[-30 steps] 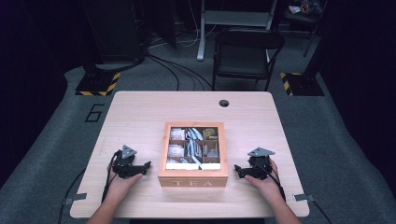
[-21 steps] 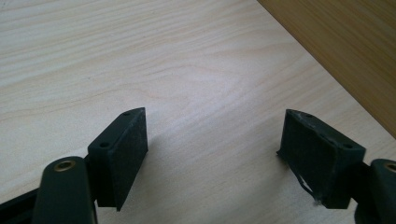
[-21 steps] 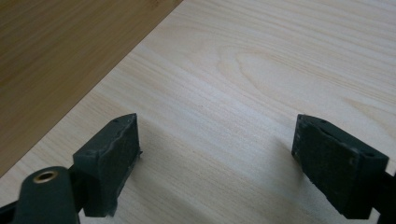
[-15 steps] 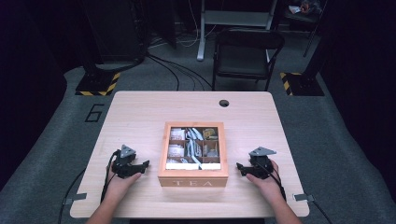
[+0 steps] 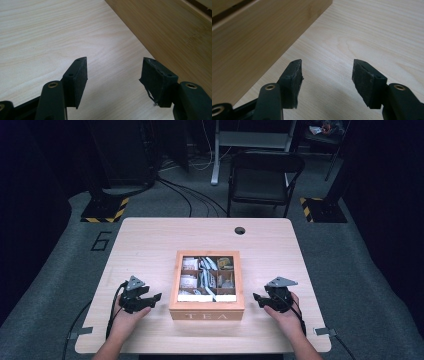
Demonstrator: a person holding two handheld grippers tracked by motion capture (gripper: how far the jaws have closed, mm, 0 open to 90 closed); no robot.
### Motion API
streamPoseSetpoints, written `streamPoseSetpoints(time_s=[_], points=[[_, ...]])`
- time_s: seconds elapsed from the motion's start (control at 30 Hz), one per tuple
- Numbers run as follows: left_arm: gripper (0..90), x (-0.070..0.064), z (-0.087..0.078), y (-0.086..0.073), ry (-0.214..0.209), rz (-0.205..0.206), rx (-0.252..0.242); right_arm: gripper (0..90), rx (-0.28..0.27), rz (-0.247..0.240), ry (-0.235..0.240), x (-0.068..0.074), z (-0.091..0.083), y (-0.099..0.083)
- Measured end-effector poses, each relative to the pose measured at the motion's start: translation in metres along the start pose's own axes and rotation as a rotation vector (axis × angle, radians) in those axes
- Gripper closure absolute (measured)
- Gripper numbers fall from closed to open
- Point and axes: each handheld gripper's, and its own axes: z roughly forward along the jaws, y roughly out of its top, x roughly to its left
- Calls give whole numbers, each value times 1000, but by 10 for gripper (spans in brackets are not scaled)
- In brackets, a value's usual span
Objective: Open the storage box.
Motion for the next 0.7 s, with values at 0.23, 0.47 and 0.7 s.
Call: streamPoseSetpoints(time_s=[0.23, 0.47, 0.7], points=[[407, -8, -6, 5, -30, 47, 15, 400, -14, -30, -5, 4, -9, 5], [410, -13, -10, 7, -35, 56, -5, 403, -38, -46, -1, 7, -15, 8], [411, -21, -20, 13, -75, 76, -29, 416, -57, -57, 16, 10, -24, 12]])
